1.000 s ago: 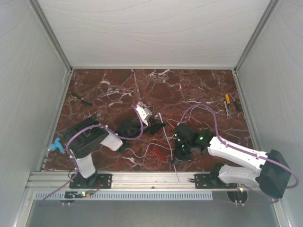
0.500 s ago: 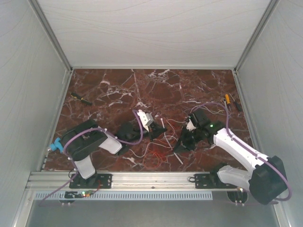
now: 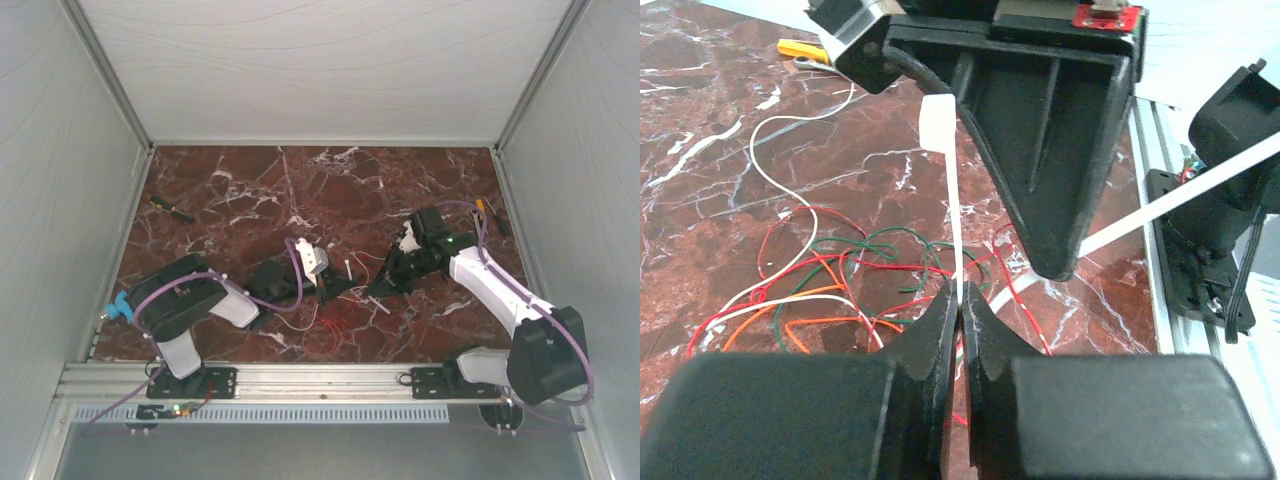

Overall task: Zip-tie the wires
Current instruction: Tie the cable at the center of the board.

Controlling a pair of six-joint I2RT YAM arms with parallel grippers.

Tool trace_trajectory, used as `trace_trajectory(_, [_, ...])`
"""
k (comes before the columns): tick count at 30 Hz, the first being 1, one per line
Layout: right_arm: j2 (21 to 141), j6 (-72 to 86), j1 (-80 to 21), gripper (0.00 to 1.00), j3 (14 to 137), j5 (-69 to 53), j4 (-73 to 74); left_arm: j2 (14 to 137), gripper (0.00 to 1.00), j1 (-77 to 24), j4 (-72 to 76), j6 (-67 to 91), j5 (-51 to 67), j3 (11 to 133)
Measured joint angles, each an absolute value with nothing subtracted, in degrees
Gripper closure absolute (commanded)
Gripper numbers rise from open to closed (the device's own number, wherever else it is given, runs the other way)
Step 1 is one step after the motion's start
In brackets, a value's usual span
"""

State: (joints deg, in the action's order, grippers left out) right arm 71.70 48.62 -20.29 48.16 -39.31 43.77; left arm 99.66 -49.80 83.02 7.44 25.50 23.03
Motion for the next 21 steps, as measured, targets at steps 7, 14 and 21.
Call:
trace_trajectory(7, [73.28,47.55,-18.94,1.0,48.97,-40.23,43.79,99.66,1.0,-49.8,83.02,7.31,28.58,23.03])
trace_trajectory(14, [74.22,47.48,-18.94,1.0,49.1,-40.8,43.75,100.44,1.0,-49.82,83.31,7.51,29.69,23.05])
trace_trajectory(21, [74.35,47.57,-18.92,1.0,49.39,-41.04,43.46,102.1,1.0,-49.82,83.72,7.77,30.39,23.57])
